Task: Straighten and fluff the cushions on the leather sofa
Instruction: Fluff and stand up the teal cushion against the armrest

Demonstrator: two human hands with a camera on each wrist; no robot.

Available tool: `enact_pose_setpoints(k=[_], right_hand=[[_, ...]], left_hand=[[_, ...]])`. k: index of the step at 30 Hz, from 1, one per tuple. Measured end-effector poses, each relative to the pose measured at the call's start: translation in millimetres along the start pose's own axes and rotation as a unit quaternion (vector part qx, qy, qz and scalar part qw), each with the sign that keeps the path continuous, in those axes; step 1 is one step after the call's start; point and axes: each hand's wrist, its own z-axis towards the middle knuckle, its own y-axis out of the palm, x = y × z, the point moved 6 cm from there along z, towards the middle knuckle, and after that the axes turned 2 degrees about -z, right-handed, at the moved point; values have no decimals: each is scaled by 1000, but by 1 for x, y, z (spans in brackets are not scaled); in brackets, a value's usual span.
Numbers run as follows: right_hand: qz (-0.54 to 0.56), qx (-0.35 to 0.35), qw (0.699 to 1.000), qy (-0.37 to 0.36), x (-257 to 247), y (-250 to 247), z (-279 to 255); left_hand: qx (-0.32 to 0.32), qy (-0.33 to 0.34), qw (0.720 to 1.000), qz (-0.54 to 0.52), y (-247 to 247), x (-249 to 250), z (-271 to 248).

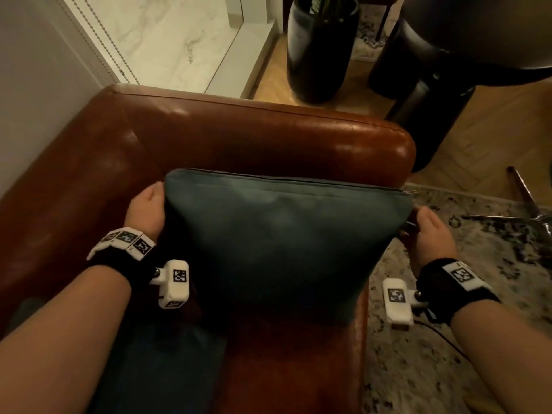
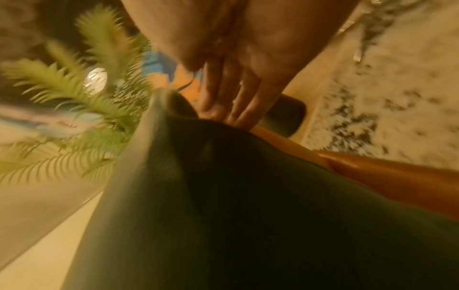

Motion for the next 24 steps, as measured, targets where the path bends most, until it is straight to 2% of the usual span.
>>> enact_pose_setpoints(k=[2, 3, 5, 9, 11, 14, 17, 22, 24], right_hand=[[27, -35, 999, -2, 11, 1, -2], [37, -48, 998, -11, 13, 3, -5], [30, -55, 998, -9, 14, 6, -8], [-19, -27, 999, -28, 14, 6, -2], [-70, 5, 996, -56, 4, 4, -3], [-158, 39, 980, -115, -13, -3, -1], [-215, 58, 965, -138, -19, -12, 6], [-230, 76, 959, -148, -18, -11, 7], [-195, 53, 971, -128, -11, -9, 5]], left_hand=[[-54, -5, 994, -93, 12, -5, -12], [-56, -22, 988, -144, 16, -10, -14], [-48, -42, 983, -170, 16, -13, -14], [-20, -40, 993, -107, 13, -24, 4], [22, -42, 995, -84, 7, -20, 4], [77, -51, 994, -64, -1, -11, -1], [89, -73, 992, -50, -7, -15, 8], [89, -61, 993, -43, -2, -9, 6], [96, -48, 993, -53, 0, -6, -3]])
